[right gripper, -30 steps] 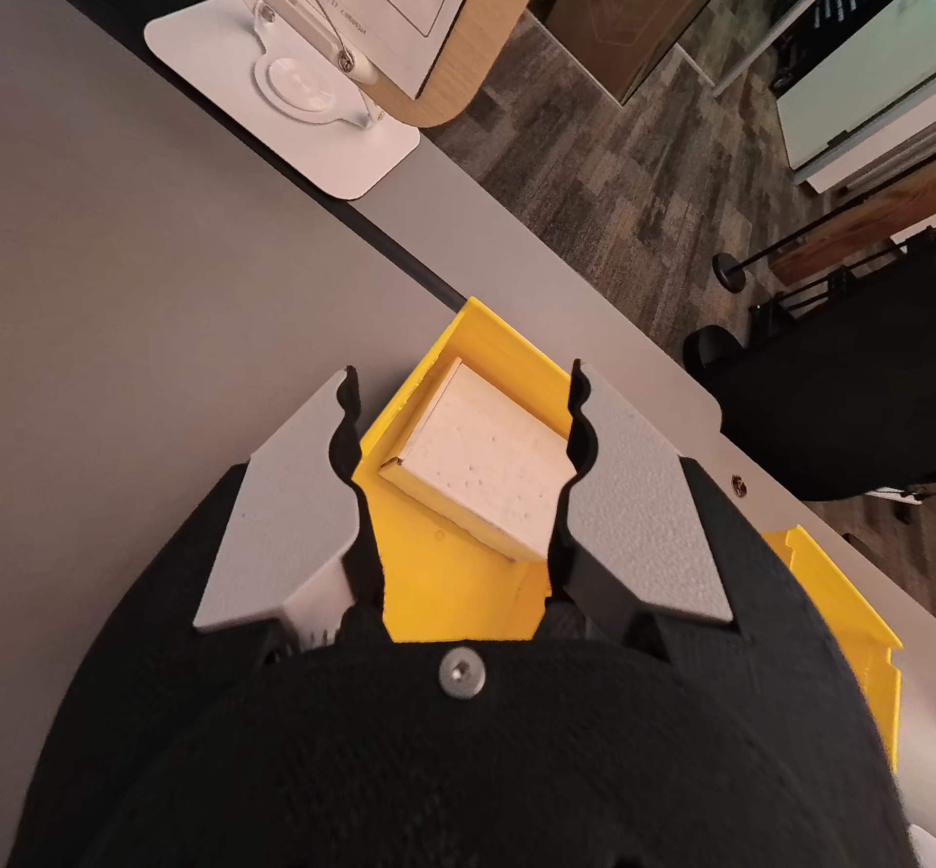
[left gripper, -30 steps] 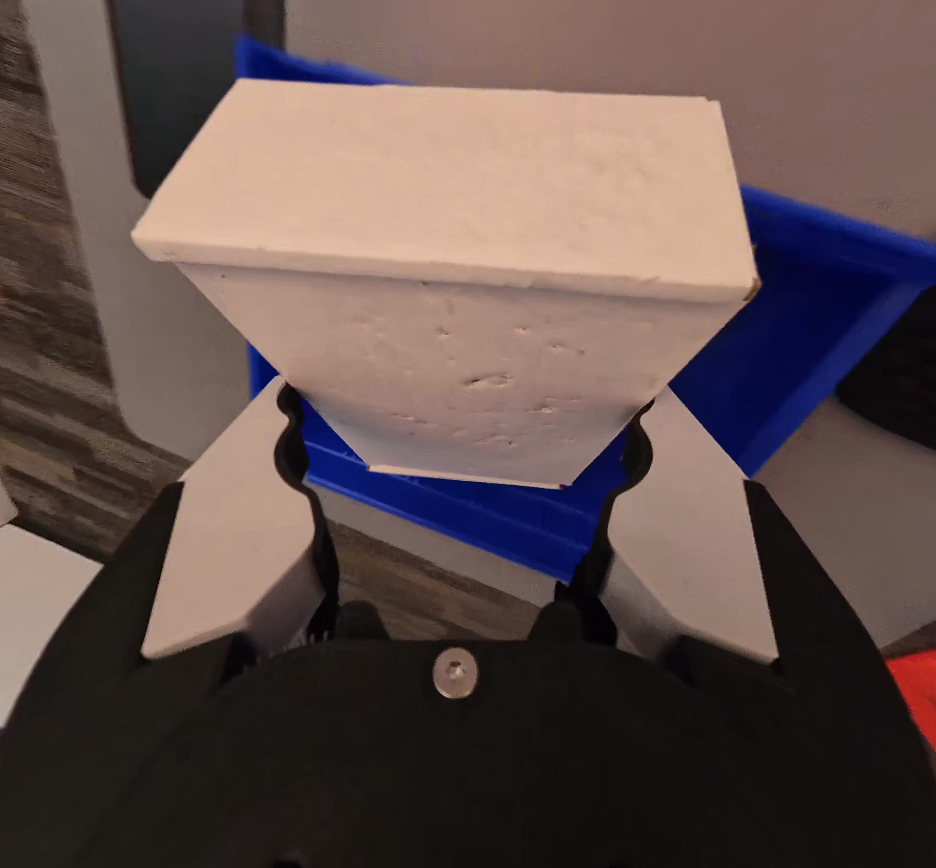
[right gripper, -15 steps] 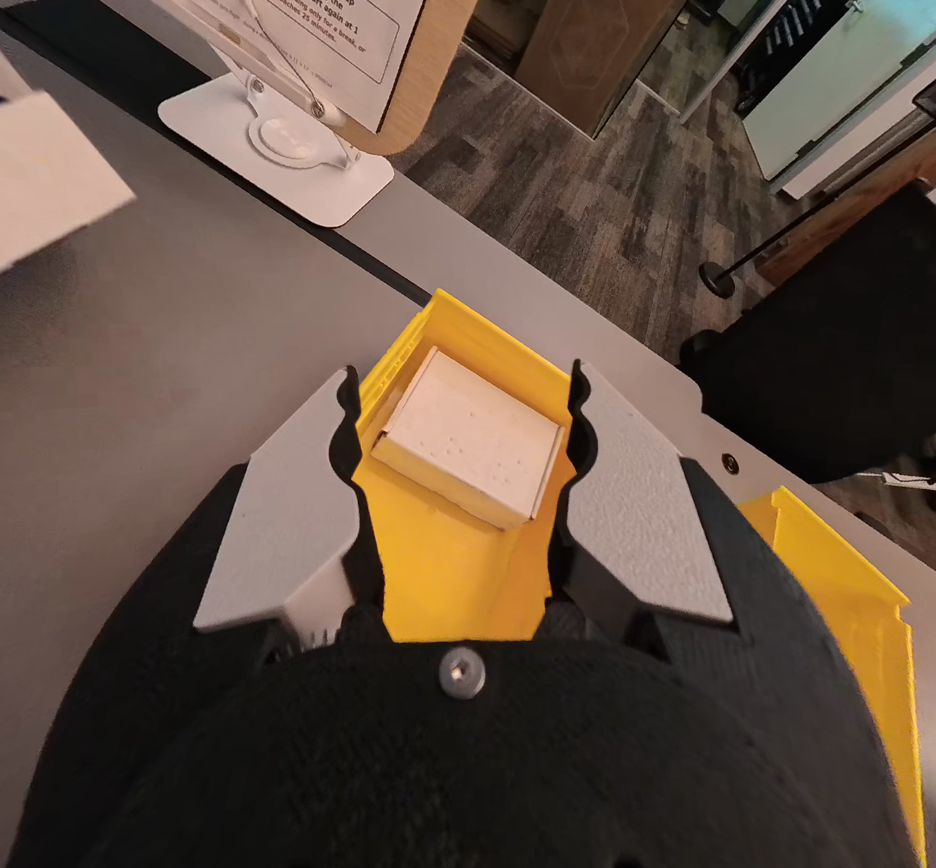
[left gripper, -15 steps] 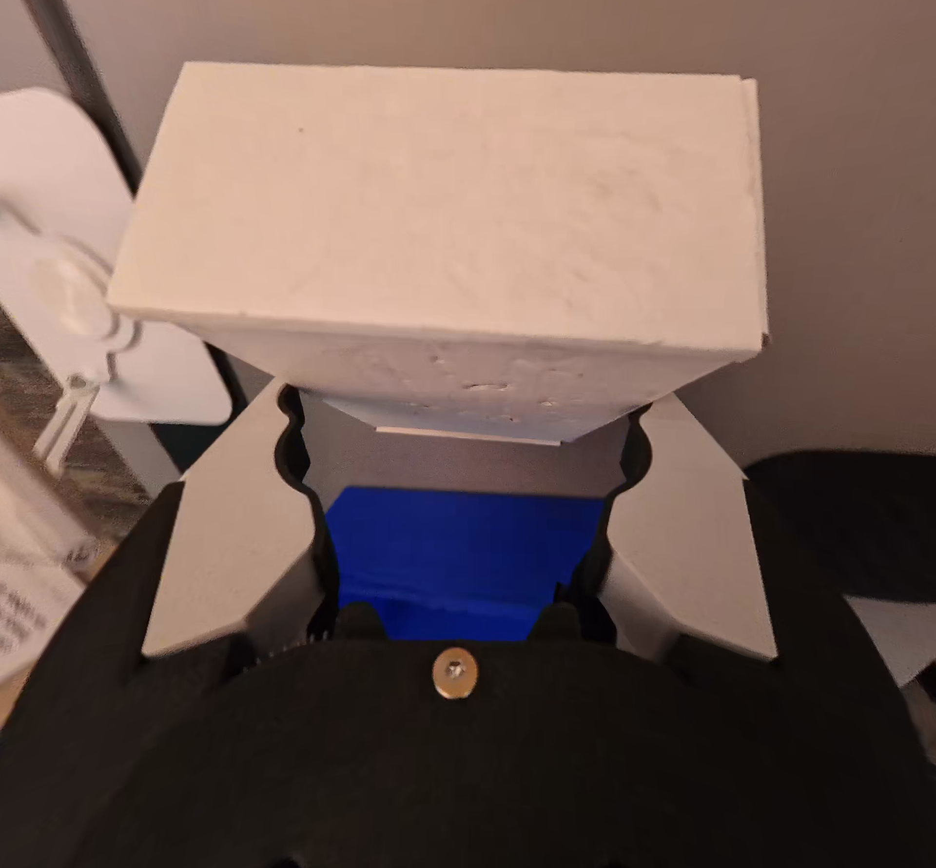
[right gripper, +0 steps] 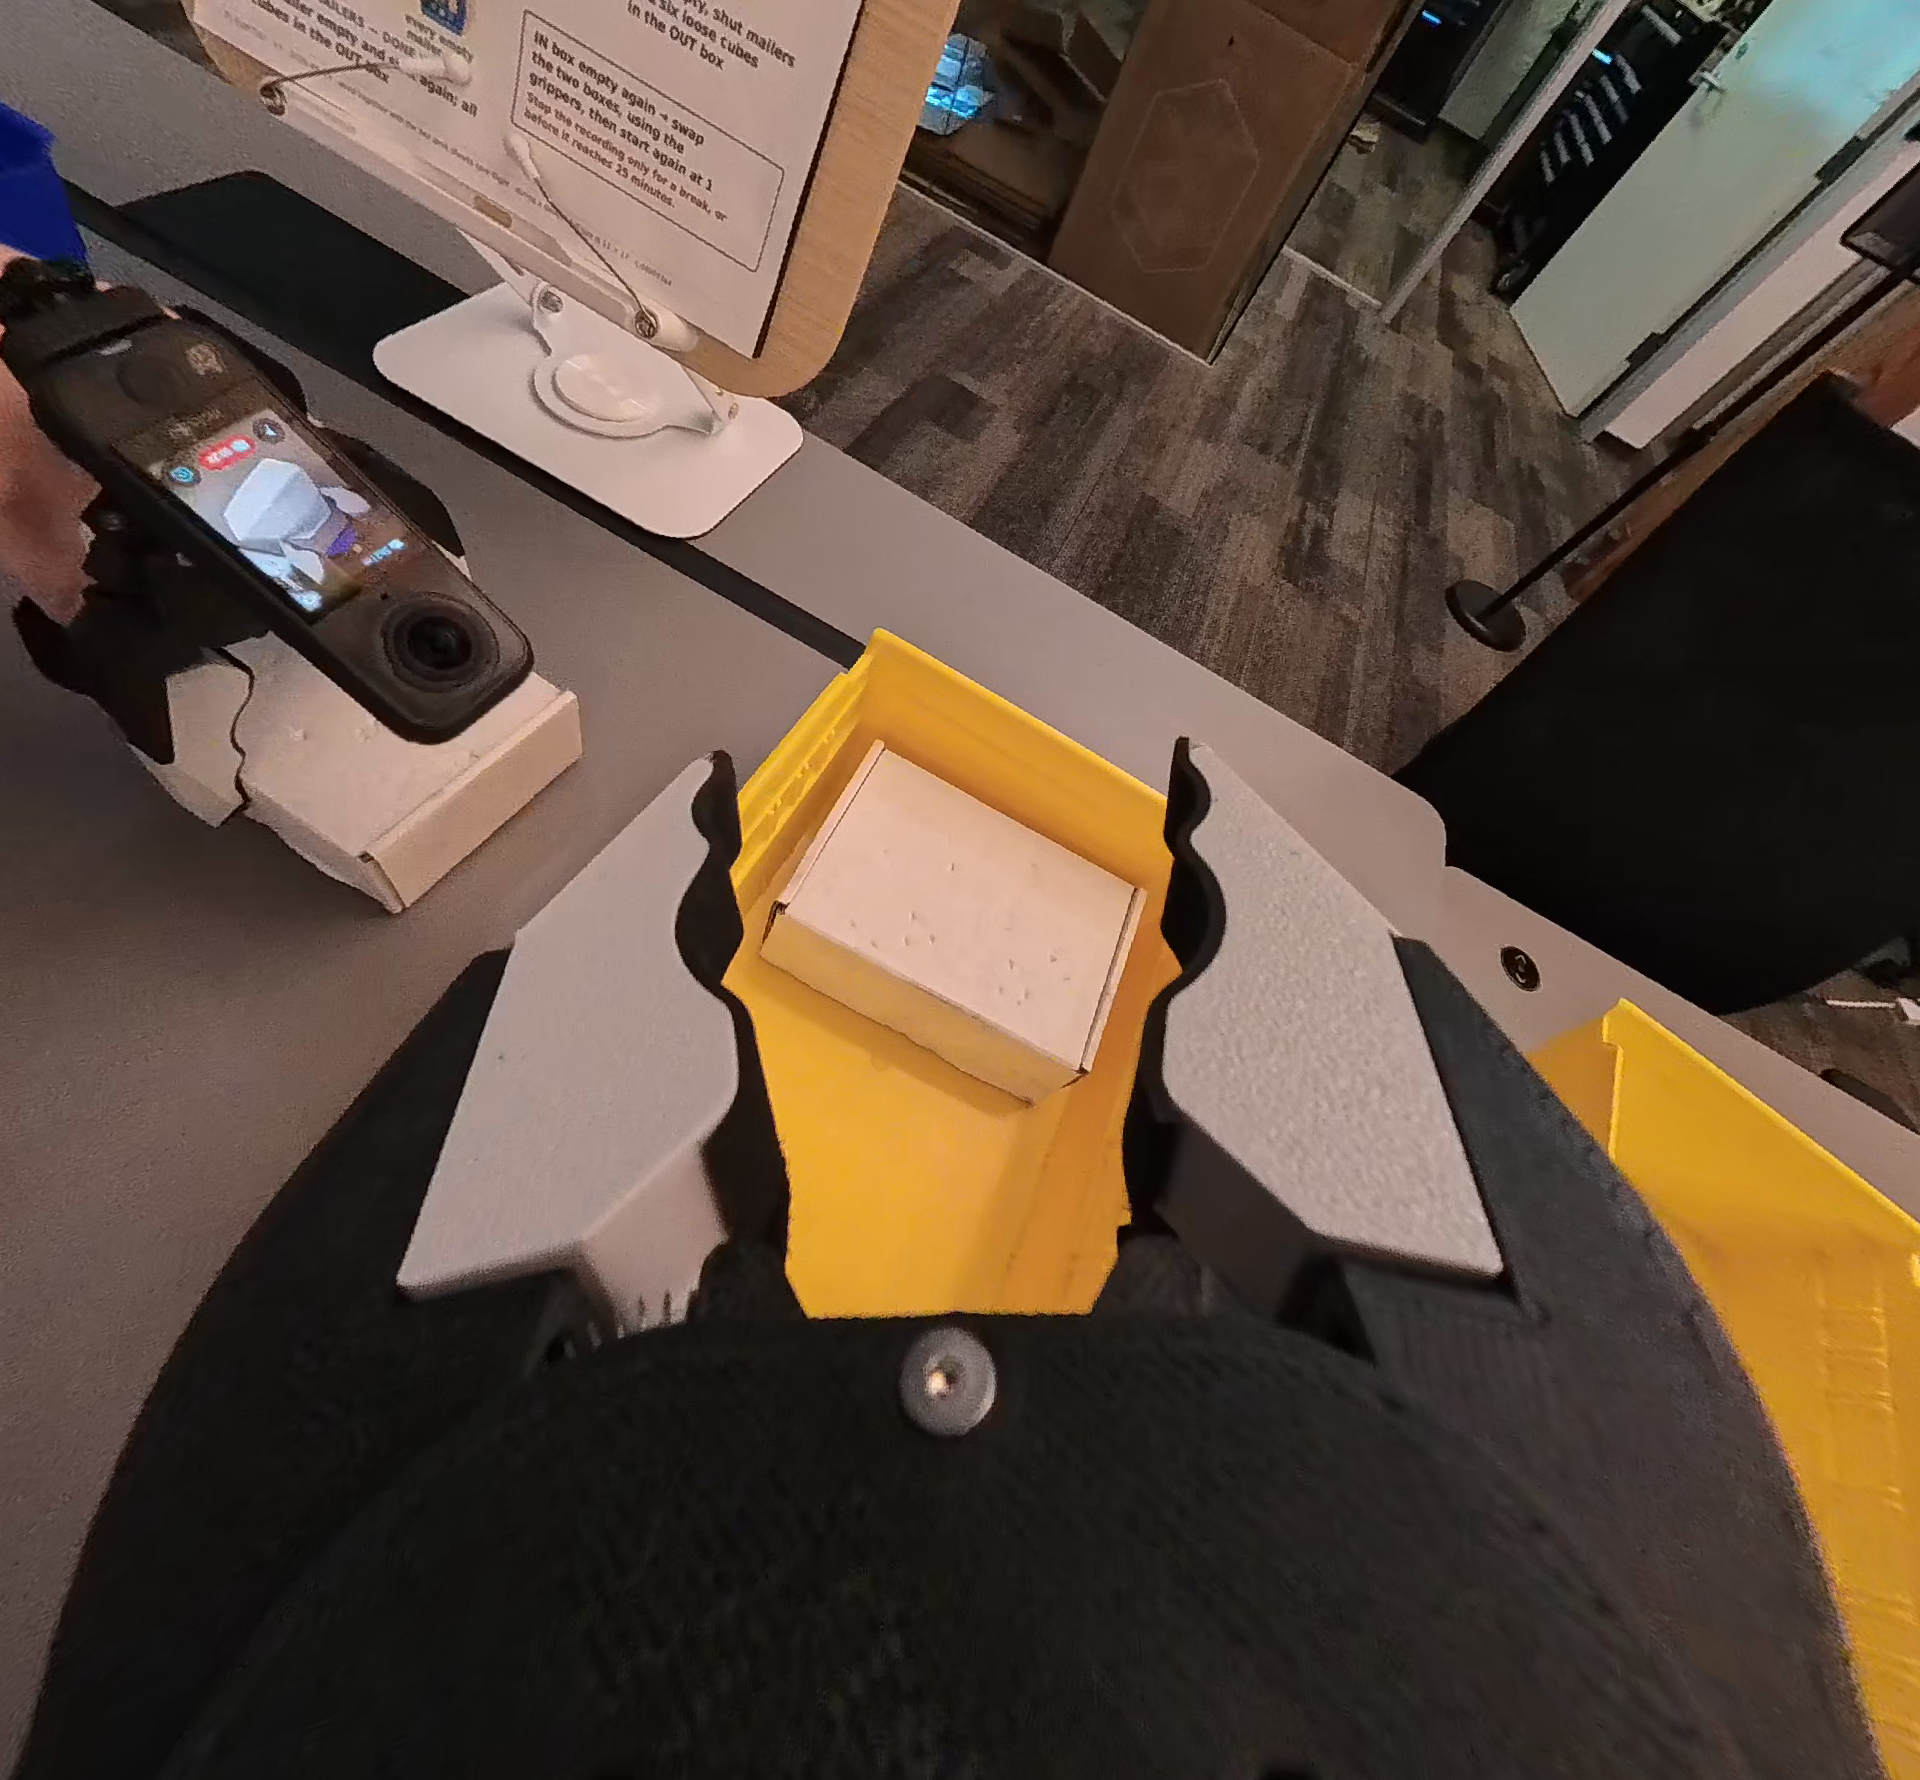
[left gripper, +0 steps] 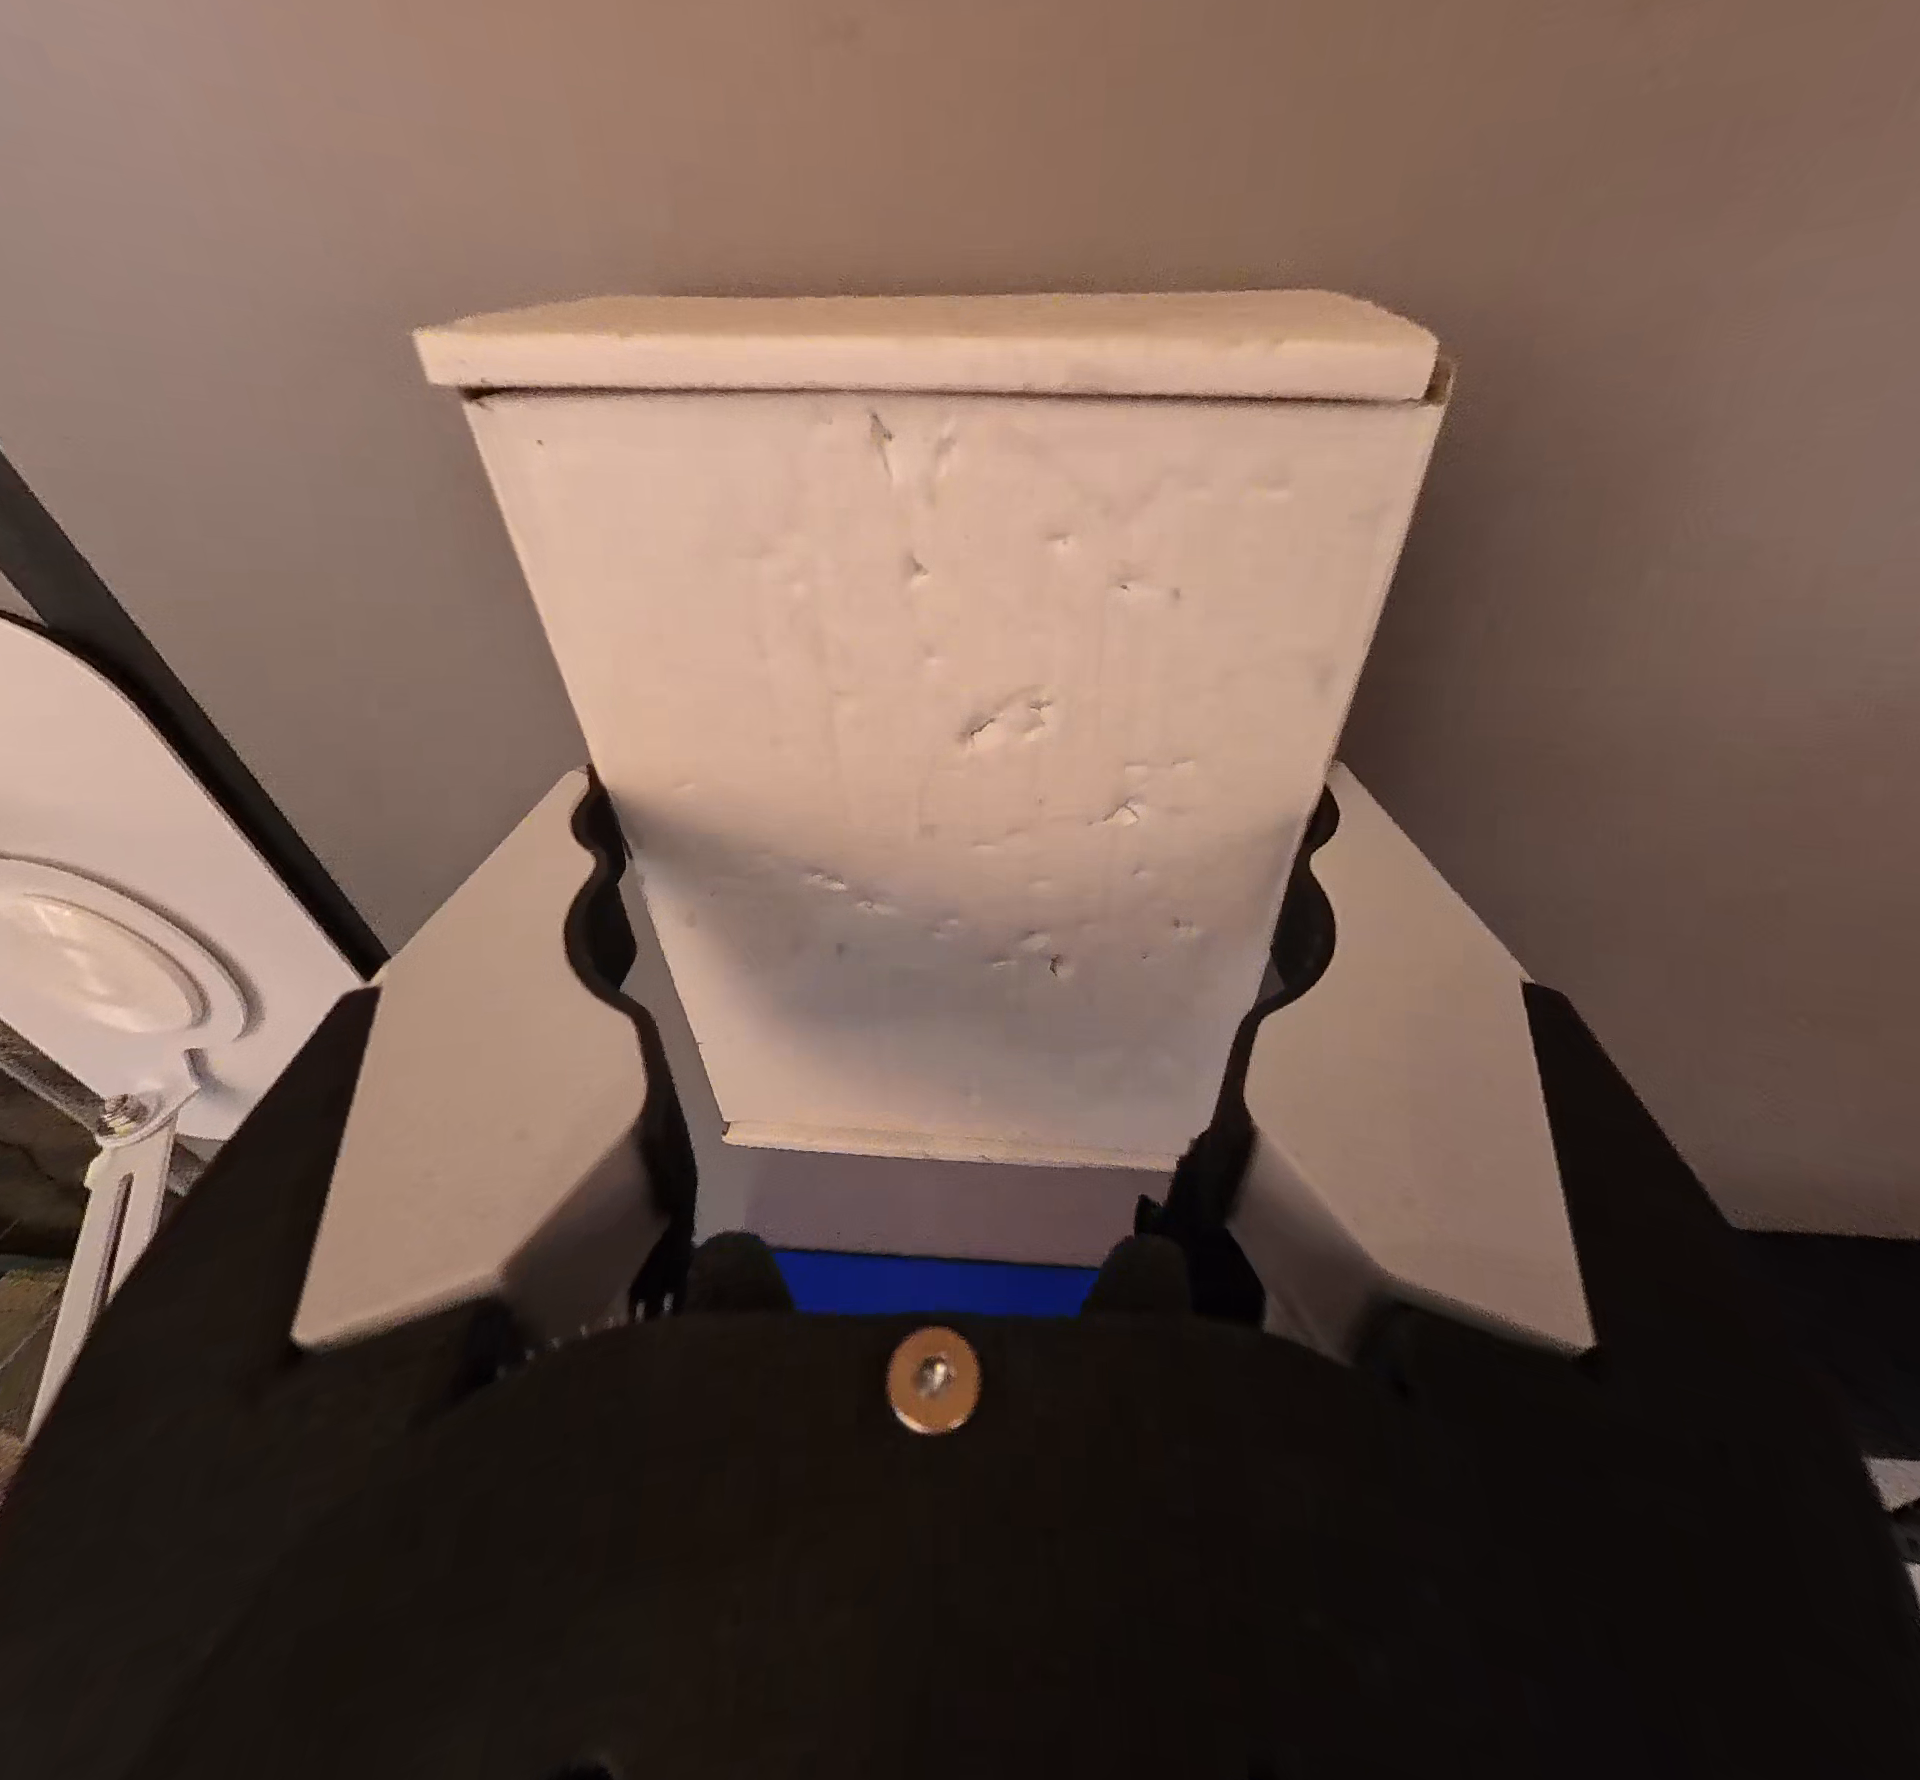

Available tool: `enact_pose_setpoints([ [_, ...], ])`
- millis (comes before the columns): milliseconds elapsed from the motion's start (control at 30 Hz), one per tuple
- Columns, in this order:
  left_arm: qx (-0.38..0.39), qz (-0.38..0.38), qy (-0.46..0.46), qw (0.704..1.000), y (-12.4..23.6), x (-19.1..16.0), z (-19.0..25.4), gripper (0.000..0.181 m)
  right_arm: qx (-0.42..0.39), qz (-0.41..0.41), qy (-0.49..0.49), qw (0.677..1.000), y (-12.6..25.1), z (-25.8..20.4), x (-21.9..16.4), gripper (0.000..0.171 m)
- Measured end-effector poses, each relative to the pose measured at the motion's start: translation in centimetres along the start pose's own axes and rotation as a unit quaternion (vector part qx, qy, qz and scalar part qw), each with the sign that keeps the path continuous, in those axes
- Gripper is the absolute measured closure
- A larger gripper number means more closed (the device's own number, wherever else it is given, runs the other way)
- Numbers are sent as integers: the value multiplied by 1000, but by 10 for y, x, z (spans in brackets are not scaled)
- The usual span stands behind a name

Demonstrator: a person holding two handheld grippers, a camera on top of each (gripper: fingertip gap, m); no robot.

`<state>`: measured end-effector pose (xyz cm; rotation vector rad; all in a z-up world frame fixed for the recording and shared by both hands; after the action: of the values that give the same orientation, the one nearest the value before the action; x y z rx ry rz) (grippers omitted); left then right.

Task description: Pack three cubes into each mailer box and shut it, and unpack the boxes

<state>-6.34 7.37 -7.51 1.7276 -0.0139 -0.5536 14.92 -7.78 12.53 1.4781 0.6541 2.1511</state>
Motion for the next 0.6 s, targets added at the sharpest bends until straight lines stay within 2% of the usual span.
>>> enact_pose_setpoints([
  [200, 15, 49, 19, 999, 13, -7, -2, 59, 3, 2, -5, 1000, -1, 3, 0, 89],
  [300, 28, 117, 42, 992, 49, -24, 2, 58, 5, 2, -4, 1000, -2, 3, -1, 89],
  [367, 45, 188, 63, 979, 82, -49, 10, 61, 8, 4, -4, 1000, -1, 3, -1, 89],
  [433, 57, 281, 101, 953, 118, -88, 20, 62, 10, 6, -6, 1000, -1, 4, -2, 89],
  [500, 62, 392, 155, 905, 148, -141, 31, 69, 11, 10, -12, 1000, 0, 6, -2, 89],
  [600, 53, 498, 239, 832, 159, -229, 48, 71, 17, 20, -20, 999, 1, 7, -1, 89],
])
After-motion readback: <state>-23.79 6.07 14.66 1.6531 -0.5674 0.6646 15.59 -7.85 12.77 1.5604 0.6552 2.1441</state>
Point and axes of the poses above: each gripper's, where its closed fingertips meet, y back along the fingers, x out of its top, z = x × y across the jaws, the point moved 7 cm from there along y, back along the fingers, and after that the axes turned 15 degrees about -z, right-handed, at the moved point
